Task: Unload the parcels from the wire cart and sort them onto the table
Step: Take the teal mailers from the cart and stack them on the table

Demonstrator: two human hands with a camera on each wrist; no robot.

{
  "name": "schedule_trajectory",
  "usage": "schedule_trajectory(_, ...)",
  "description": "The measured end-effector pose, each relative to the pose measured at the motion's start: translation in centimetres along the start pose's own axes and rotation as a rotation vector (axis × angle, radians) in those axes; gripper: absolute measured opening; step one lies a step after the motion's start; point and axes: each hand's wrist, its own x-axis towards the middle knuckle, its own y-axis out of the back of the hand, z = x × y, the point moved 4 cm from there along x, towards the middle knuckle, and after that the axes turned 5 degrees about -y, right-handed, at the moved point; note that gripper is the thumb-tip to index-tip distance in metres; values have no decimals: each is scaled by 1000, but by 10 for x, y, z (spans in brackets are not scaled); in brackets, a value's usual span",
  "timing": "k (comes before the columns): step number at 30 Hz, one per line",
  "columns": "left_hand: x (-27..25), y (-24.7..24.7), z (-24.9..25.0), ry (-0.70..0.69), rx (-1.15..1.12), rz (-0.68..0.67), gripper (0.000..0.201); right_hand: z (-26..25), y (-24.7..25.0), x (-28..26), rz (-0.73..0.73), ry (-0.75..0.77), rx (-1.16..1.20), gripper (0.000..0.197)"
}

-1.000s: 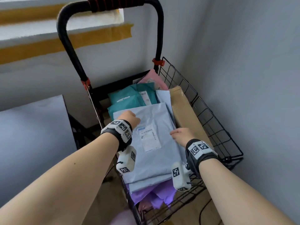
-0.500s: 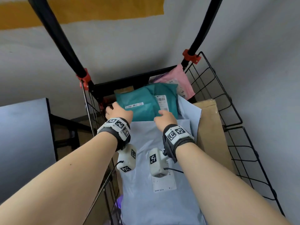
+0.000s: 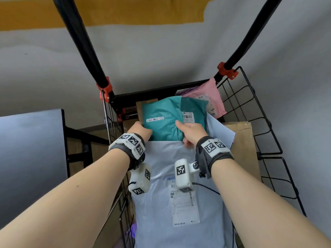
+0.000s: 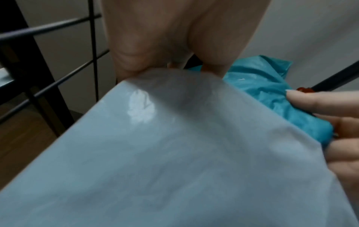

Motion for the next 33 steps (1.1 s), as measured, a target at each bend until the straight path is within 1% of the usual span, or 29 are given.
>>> schedule_trajectory(2,-10,1,10,-44,2,-10,43,-11,8,-7,48,70,74,25)
schedule_trajectory(4,-24,4,24,-82,0,2,48,-25,23,-21,150,173,71,26)
schedule_trajectory(6,-41,11,39,-122,14,63,55,-41,44,-38,220,288,119,26)
schedule_trajectory(7,-50,16,48,-146,17,99,57,-48,54,-48,230,312,153,23)
schedule_trajectory(9,-69,27,65,-200,1,158,61,-58,75,-68,261,334,227,21)
schedule_trajectory(11,-92,39,80,-251,-38,201,64,-65,93,-91,260,384,378,15)
schedule_trajectory(12,-104,44,86,-282,-66,219,65,-67,101,-103,262,413,431,18)
schedule_trajectory(14,-131,55,96,-342,-156,242,67,-71,117,-133,260,476,479,19)
schedule_trajectory(17,-172,67,108,-433,-342,246,66,-73,128,-179,198,559,543,15)
schedule_trajectory(19,-202,73,116,-494,-496,197,56,-70,130,-212,153,594,576,13)
schedule_trajectory(21,-233,77,117,-526,-614,154,40,-63,130,-245,122,630,602,14)
schedule_trajectory(22,-246,79,114,-540,-654,154,35,-58,128,-258,98,640,622,19)
schedule_trajectory(24,-273,85,101,-554,-704,183,31,-46,121,-280,44,642,636,25)
schedule_trajectory(26,-299,91,80,-558,-709,242,30,-33,108,-296,21,638,584,13)
schedule_trajectory(27,-312,94,68,-560,-704,279,28,-27,100,-301,8,632,558,11)
schedule_trajectory(29,-337,102,42,-561,-679,362,28,-14,82,-309,-34,615,531,25)
schedule_trajectory(31,-360,112,15,-555,-676,420,29,-4,59,-327,-109,585,536,34)
schedule_trajectory(32,-369,117,-1,-545,-681,451,30,1,45,-336,-155,578,535,35)
schedule_trajectory(33,-379,124,-17,-537,-688,483,31,4,31,-347,-203,585,528,32)
